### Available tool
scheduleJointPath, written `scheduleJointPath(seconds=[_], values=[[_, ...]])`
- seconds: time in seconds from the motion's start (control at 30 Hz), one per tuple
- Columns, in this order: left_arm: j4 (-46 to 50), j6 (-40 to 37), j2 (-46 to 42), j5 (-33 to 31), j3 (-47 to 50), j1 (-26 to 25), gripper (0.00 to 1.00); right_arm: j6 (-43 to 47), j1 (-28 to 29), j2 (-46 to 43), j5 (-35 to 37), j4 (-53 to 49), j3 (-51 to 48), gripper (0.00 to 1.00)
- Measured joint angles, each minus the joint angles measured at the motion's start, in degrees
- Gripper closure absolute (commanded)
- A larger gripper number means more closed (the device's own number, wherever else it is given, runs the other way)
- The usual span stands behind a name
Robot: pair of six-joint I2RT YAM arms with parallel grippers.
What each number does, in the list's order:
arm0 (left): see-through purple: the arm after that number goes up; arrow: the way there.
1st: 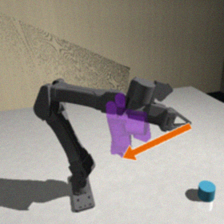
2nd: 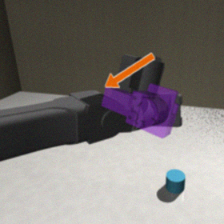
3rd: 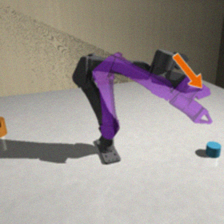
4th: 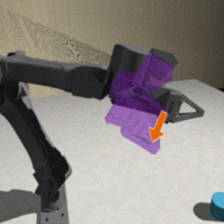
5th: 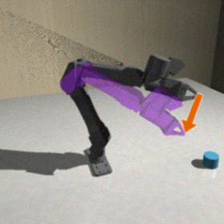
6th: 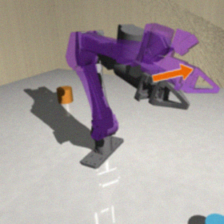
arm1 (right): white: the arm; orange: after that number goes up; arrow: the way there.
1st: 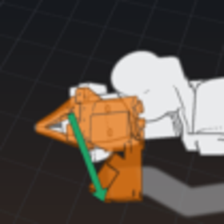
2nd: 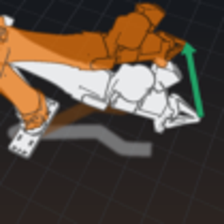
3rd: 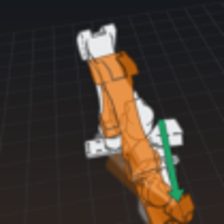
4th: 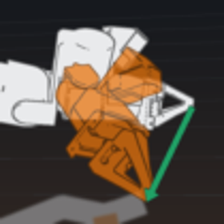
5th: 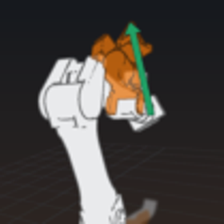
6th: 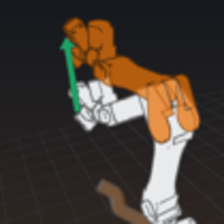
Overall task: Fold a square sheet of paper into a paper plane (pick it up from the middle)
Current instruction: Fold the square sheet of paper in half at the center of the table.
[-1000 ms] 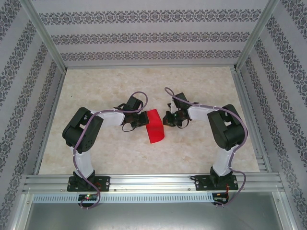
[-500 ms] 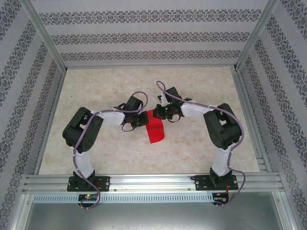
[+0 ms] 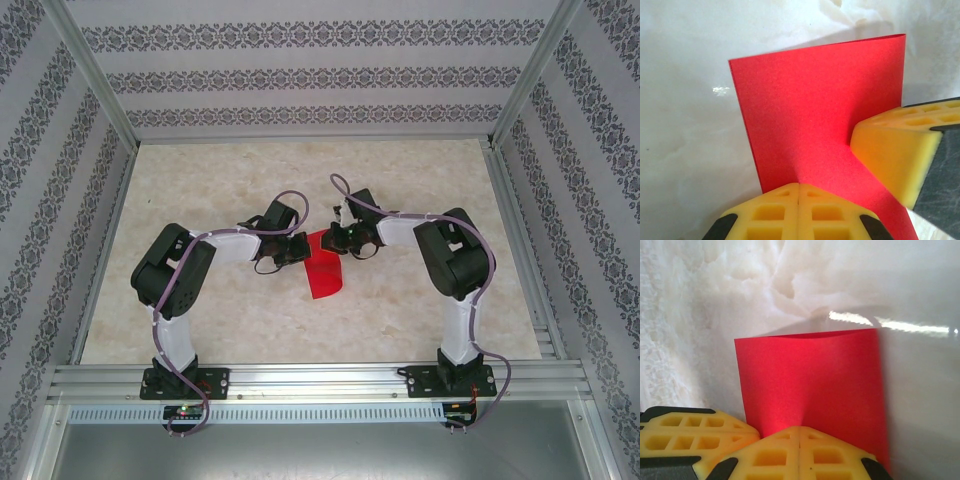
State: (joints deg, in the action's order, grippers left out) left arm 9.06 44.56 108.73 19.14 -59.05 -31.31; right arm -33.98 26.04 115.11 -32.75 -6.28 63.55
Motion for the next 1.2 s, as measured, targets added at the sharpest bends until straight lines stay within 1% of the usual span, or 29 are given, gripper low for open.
scheduleJointPath(seconds=[0.13, 0.27, 0.33, 0.4, 0.57, 0.73, 0.97, 1.2], values=[[-0.13, -0.02, 0.04, 0.0, 0.0, 0.0, 1.0, -0.02, -3.15, -1.57, 0.74, 0.02, -1.66, 1.0], [-0.13, -0.2, 0.04, 0.0, 0.0, -0.02, 1.0, 0.07, -5.86, -3.41, 4.85, -1.84, -1.68, 1.0], [-0.13, -0.2, 0.04, 0.0, 0.0, -0.02, 1.0, 0.07, -6.45, -4.59, 5.81, -2.21, -1.66, 1.0], [-0.15, -0.2, 0.04, 0.0, 0.0, -0.02, 1.0, 0.07, -5.81, -5.64, 5.95, -2.34, -1.31, 1.0], [-0.13, -0.22, 0.04, 0.0, 0.0, -0.02, 1.0, -0.02, -1.4, -5.68, 5.16, -2.05, 1.55, 1.0], [-0.13, -0.22, 0.07, -0.04, 0.0, -0.17, 1.0, -0.26, 1.38, -2.21, 3.89, -1.79, 4.52, 1.0], [-0.13, -0.22, 0.09, -0.2, -0.02, -0.22, 1.0, -0.31, 1.18, 2.69, 4.11, -2.14, 6.03, 1.0], [-0.39, -0.17, 0.09, -0.22, 0.31, -0.22, 1.0, -2.27, -0.35, 3.45, 3.58, -1.62, 6.56, 1.0]])
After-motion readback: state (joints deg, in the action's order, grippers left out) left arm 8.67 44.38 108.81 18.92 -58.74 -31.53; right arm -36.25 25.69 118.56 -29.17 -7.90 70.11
